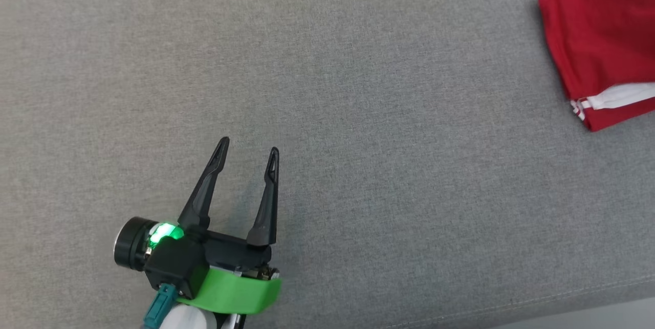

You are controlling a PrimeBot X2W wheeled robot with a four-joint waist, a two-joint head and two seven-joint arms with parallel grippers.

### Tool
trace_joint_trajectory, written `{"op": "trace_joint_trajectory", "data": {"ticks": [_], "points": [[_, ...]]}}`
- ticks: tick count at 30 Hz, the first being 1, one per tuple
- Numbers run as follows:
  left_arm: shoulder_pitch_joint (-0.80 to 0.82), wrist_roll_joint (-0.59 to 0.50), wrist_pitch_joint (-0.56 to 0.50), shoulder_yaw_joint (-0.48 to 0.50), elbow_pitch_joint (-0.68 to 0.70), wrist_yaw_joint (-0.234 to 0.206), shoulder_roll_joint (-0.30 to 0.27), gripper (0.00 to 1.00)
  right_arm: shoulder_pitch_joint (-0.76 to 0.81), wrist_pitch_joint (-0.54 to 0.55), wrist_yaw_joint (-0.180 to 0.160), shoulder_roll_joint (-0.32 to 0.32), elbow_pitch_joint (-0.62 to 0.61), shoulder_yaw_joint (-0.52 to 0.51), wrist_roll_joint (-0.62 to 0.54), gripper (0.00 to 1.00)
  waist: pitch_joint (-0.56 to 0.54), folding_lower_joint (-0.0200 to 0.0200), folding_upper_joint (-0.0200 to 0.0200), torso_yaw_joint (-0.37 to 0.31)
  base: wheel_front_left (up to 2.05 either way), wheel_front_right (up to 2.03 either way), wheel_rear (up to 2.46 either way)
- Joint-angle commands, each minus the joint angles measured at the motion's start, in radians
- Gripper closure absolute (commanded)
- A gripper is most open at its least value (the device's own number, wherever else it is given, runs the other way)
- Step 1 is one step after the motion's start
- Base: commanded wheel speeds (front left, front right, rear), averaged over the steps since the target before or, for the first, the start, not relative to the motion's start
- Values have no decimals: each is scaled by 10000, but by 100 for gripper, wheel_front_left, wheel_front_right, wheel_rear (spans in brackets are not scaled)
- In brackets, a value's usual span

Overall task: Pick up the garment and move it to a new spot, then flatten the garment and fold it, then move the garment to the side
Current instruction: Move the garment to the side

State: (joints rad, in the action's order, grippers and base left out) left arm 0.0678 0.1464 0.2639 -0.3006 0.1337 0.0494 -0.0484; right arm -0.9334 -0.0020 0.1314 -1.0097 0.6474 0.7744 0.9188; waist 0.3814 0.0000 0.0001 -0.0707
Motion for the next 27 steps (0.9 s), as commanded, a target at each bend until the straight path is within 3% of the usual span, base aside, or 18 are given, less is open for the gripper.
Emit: {"op": "trace_joint_trajectory", "data": {"ticks": [1, 3, 4, 5, 11, 16, 19, 23, 27], "points": [[233, -177, 1, 7, -51, 132, -41, 0, -309, -51, -16, -87, 93, -113, -207, 100, 1115, 0, -1, -594, 0, 0, 0], [316, -353, 1, 11, -112, 251, -43, 0, -524, 68, -16, -173, 264, -268, -281, 96, 1324, 0, -1, -591, 0, 0, 0], [356, -433, 1, 27, -137, 309, -43, 0, -665, 101, -16, -232, 454, -394, -358, 68, 1424, 0, -1, -568, 0, 0, 0], [403, -462, 1, 45, -159, 348, -43, 0, -792, 72, -16, -281, 609, -467, -516, 0, 1477, 0, -1, -535, 0, 0, 0], [440, -307, 3, 172, -403, 380, -41, 0, -1056, -955, -14, 515, 1543, -711, -1980, 0, 1059, 0, -1, -204, 0, 0, 0], [-128, 71, 1, 193, -889, 54, -38, 0, 104, -2211, -14, 2344, 1995, -786, -2496, 0, -210, 0, -1, -9, 0, 0, 0], [-448, 428, 3, 208, -1077, 84, -37, 0, 930, -2534, -16, 3342, 1881, -921, -2602, 0, -928, 0, -1, 50, 0, 0, 0], [-924, 926, 1, 224, -1301, 154, -36, 0, 2195, -2646, -16, 4530, 1025, -1485, -2689, 0, -1918, 0, -1, 122, 0, 0, 0], [-1327, 935, 2, 333, -1719, -243, -37, 0, 4589, -2625, -14, 5760, -905, -3603, -3920, 0, -3060, 0, -1, 248, 0, 0, 0]]}}
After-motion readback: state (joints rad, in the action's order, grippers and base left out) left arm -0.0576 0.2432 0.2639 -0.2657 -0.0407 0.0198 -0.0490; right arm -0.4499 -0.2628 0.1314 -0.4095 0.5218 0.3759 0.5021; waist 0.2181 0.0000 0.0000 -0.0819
